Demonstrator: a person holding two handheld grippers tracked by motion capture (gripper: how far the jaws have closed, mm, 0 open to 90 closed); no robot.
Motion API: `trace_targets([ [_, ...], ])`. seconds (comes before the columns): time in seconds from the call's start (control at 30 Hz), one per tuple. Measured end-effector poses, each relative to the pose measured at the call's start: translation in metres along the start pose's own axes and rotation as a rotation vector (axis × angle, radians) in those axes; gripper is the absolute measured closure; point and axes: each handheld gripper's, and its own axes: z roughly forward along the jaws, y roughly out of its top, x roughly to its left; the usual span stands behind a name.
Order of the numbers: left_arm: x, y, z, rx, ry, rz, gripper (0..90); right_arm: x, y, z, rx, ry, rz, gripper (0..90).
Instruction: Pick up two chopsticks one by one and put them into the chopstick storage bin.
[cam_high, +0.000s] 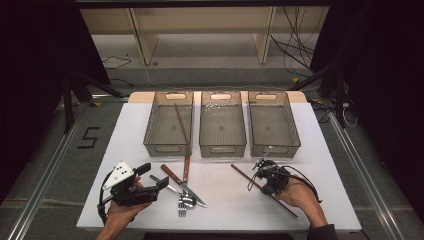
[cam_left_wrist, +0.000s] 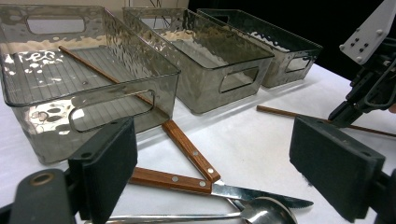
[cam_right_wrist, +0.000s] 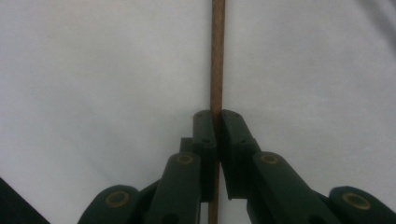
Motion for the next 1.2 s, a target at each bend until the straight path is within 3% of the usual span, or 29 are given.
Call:
trace_targets([
  [0.3, 0.001, 0.0, 0.0, -0.001, 0.004, 0.004, 14.4, 0.007, 0.001, -0.023, -0.099, 0.041, -0.028, 85.7],
  [0.5, 0.001, 0.0, 0.0, -0.002, 0.006, 0.0, 14.4, 0.013, 0.008, -0.043, -0.216, 0.077, -0.054, 85.6],
  [0.67, 0.001, 0.0, 0.0, -0.001, 0.007, -0.001, 14.4, 0.008, 0.018, -0.054, -0.314, 0.104, -0.035, 85.6],
  [0.9, 0.001, 0.0, 0.0, -0.005, 0.007, -0.005, 14.4, 0.003, 0.04, -0.061, -0.425, 0.14, -0.006, 85.6],
  [1.2, 0.001, 0.0, 0.0, -0.007, 0.005, -0.009, 14.4, 0.005, 0.08, -0.067, -0.509, 0.163, -0.001, 85.6],
])
